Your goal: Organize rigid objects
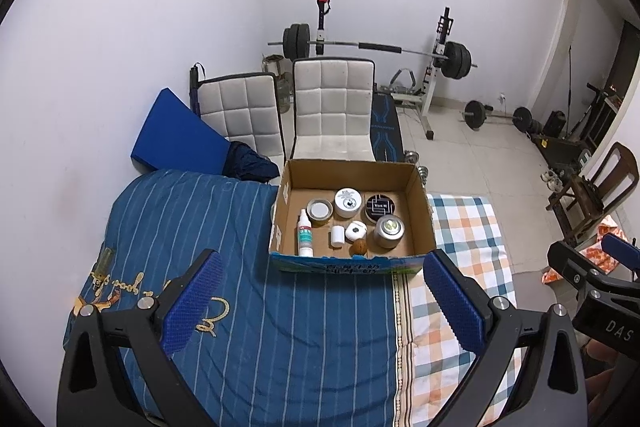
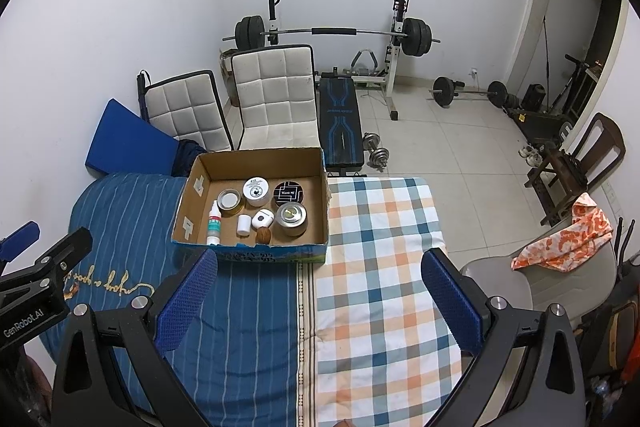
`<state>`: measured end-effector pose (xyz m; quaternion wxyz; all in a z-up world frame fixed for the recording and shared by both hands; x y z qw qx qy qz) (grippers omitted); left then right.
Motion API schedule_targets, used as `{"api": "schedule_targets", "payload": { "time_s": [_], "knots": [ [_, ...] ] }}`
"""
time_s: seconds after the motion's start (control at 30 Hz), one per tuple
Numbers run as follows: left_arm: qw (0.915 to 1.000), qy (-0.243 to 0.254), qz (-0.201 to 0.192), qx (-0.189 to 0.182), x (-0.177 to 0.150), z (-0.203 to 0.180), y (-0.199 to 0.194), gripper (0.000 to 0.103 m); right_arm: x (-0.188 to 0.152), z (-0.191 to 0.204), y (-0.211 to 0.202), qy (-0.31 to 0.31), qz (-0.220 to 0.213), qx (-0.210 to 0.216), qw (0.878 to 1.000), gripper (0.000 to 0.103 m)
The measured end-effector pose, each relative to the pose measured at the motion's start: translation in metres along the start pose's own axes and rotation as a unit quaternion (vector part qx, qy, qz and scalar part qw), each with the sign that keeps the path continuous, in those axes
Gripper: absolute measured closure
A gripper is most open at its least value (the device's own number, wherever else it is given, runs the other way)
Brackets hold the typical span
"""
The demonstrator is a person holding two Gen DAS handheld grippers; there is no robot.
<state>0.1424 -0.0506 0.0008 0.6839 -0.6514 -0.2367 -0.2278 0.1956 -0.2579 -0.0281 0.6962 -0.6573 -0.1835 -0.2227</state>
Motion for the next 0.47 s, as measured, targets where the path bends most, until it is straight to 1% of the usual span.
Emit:
{"api": "schedule_targets", "payload": {
  "time_s": [0.1,0.47],
  "knots": [
    [1.0000,-0.007,-0.007,0.000,0.0003,0.0007,-0.0028,0.000,0.0001,-0.0002,-0.0001,0.000,0.000,0.000,1.000,0.000],
    [1.0000,-0.007,0.004,-0.004,-0.0025,-0.0025,-0.0025,0.000,-0.0008,0.0006,0.0001,0.000,0.001,0.002,1.000,0.000]
  ]
}}
Point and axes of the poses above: each gripper's, at about its wrist camera, not at the fingertips, and y roughly the way its jaws point, z to its left, x to its top, the point moved 5 cm from there along y, roughly the way its jaws point, and after that the axes turned 3 degrees about x, right-handed, at the moved point
